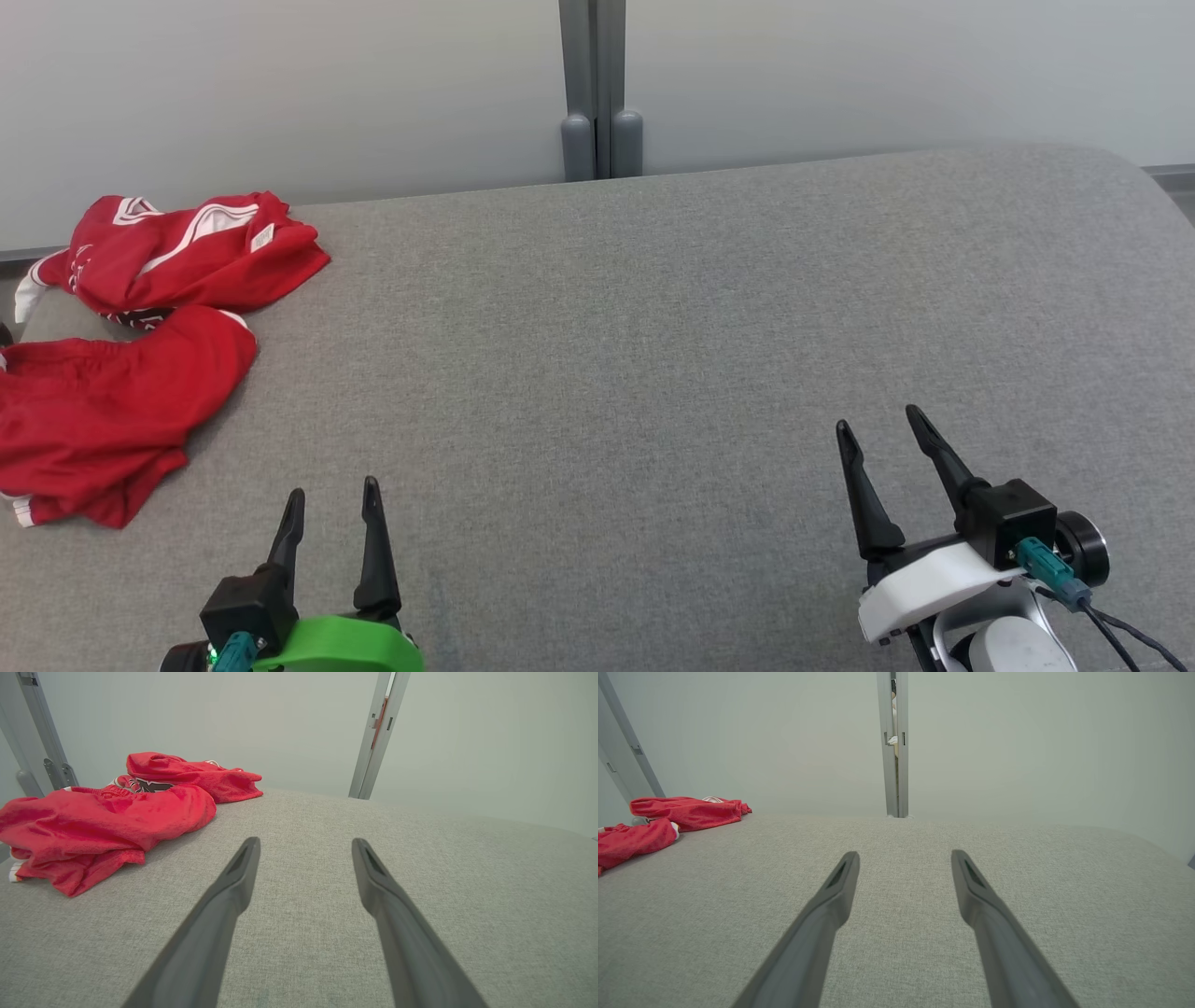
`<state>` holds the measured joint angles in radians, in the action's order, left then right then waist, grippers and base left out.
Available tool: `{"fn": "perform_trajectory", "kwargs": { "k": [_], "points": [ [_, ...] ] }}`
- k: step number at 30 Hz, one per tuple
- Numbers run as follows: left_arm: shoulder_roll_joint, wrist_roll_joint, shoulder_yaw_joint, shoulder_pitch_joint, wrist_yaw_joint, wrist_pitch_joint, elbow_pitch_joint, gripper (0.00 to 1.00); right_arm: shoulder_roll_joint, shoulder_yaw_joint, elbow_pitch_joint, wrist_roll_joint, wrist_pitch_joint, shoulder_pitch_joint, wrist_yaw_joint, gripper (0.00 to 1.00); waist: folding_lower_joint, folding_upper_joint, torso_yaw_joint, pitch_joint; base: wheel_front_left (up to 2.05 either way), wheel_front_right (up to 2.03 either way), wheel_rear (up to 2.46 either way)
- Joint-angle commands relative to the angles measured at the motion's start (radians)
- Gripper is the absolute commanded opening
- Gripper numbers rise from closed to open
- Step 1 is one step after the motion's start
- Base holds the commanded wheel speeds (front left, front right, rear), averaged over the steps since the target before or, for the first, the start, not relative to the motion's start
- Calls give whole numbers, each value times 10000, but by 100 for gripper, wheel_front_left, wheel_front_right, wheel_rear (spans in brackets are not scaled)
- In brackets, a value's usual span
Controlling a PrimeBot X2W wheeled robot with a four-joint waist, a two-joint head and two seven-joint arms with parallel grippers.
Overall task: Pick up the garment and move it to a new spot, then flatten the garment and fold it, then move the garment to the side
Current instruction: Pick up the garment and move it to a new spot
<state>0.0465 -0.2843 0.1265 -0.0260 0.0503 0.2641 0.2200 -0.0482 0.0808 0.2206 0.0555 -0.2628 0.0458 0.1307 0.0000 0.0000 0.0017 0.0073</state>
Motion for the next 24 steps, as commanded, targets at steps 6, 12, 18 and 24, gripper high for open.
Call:
{"fn": "perform_trajectory", "kwargs": {
  "k": [6,12,18,24],
  "points": [
    [70,-42,-22,-85,21,7,62,100,-38,-26,31,99,-32,34,0,100,0,0,-16,-1,0,0,0],
    [70,-69,24,-62,9,7,111,100,-38,-12,5,128,-32,15,0,100,0,0,-1,9,0,0,0],
    [70,-66,103,80,20,7,126,100,-35,-75,-55,120,-32,-110,0,100,0,0,388,8,0,0,0],
    [70,29,157,112,20,7,100,100,-32,-214,-133,99,-32,-202,0,100,0,0,1646,-25,0,0,0]
  ]
}}
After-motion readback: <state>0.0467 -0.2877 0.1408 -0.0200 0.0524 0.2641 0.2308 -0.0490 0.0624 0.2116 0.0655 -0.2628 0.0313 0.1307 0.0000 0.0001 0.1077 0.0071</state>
